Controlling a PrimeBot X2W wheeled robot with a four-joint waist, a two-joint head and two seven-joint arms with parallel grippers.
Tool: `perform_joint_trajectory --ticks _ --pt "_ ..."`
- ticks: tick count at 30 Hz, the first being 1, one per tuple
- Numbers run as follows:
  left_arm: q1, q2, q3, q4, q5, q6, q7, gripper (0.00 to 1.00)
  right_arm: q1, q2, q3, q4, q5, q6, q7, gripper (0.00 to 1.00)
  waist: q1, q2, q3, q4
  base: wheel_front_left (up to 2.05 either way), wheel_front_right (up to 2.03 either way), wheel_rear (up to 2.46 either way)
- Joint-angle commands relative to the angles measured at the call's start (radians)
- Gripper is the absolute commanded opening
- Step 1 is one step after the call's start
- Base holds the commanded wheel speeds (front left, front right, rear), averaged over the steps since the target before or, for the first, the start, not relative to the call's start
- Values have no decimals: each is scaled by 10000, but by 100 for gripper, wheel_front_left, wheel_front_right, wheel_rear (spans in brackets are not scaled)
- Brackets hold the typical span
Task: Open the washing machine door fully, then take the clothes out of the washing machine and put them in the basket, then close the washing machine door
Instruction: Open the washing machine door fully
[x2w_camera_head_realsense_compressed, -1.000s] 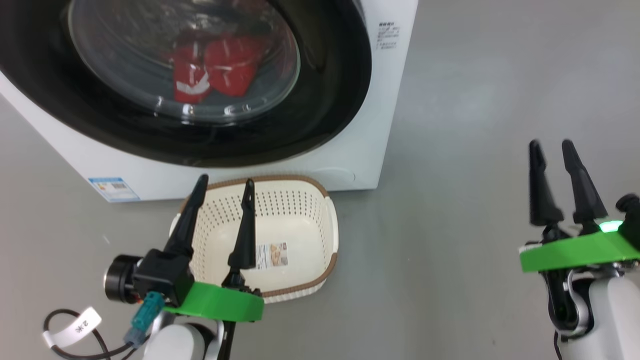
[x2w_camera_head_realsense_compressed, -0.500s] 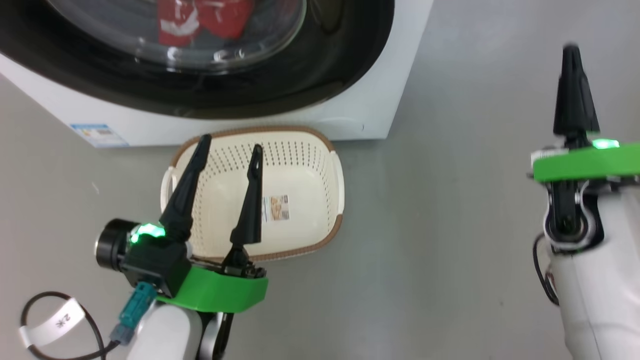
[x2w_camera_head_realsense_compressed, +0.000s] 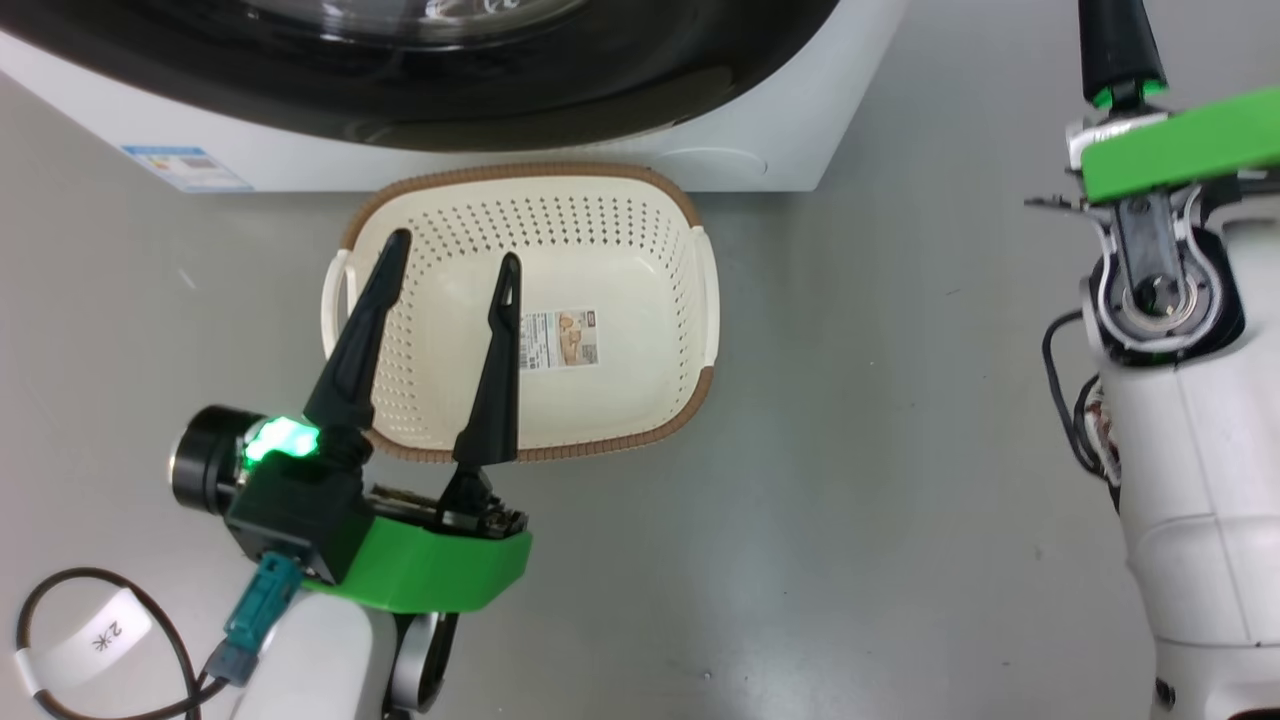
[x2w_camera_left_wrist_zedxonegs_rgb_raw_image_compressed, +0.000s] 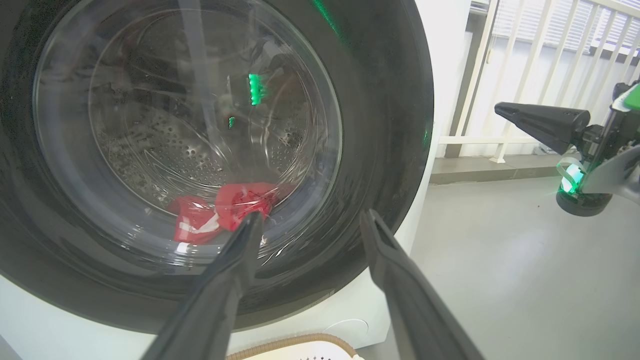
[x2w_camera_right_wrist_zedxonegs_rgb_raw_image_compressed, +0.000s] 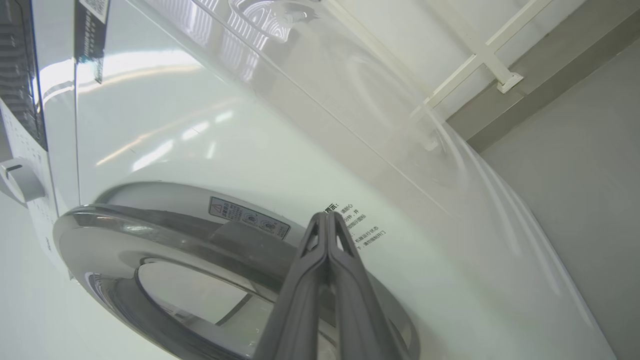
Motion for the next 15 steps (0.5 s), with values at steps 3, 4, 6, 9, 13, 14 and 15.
perform_joint_trajectory --ticks 3,4,6,9,13,14,15 --pt "-214 103 312 -284 65 -115 -47 100 -520 93 197 -310 594 6 549 0 0 -1 241 151 0 0 0" --pt "-225 100 306 -278 61 -123 -47 100 -595 93 214 -313 710 6 691 0 0 -1 281 171 0 0 0" --pt "-255 95 299 -272 46 -138 -47 100 -742 93 261 -315 902 6 986 0 0 -1 361 209 0 0 0" --pt "-302 87 282 -259 34 -151 -47 100 -977 93 289 -298 1243 6 1431 0 0 -1 480 270 0 0 0" --pt "-317 78 223 -198 7 -193 -47 100 -1357 93 251 -204 1725 6 2044 0 0 -1 602 334 0 0 0" --pt "-322 76 211 -190 1 -201 -47 100 -1471 93 233 -175 1871 6 2209 0 0 -1 646 350 0 0 0" --pt "-324 75 205 -183 -5 -206 -47 100 -1587 93 235 -136 1977 6 2389 0 0 -1 673 357 0 0 0"
